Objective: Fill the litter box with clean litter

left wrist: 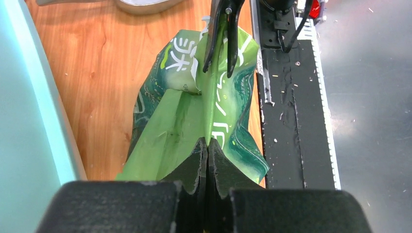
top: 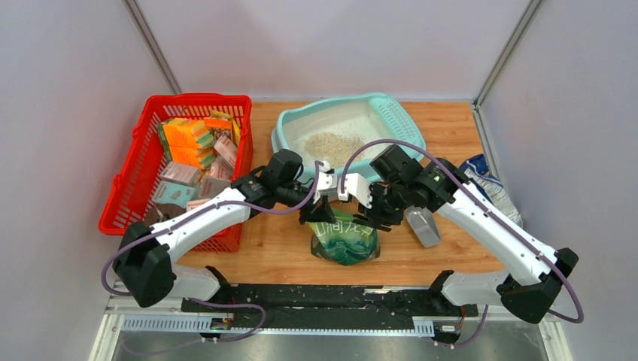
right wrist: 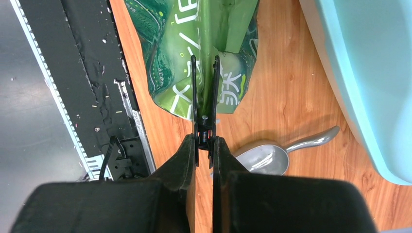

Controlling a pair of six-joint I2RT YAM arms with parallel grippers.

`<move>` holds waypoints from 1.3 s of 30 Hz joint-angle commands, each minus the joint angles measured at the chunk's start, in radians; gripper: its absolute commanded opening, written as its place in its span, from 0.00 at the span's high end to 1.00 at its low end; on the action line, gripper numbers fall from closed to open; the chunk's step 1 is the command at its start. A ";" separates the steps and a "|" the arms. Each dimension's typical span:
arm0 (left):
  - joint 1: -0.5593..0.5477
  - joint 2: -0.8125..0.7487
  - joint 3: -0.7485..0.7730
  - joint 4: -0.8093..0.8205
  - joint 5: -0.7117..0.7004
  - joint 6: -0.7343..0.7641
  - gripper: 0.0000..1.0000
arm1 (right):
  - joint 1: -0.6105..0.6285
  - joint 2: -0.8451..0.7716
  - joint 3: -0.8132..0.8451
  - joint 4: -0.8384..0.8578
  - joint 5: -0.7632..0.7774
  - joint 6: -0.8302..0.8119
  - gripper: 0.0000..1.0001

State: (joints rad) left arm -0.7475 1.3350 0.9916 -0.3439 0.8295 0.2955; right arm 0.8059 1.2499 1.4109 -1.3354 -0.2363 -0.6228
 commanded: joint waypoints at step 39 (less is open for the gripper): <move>0.013 -0.542 -0.263 0.133 -0.300 0.090 0.49 | 0.156 0.201 0.126 -0.338 0.061 0.172 1.00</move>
State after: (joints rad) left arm -0.7368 0.8272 0.7334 -0.1226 0.5304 0.3267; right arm 0.9386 1.4216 1.5105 -1.3529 -0.1501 -0.4751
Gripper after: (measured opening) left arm 0.496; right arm 0.086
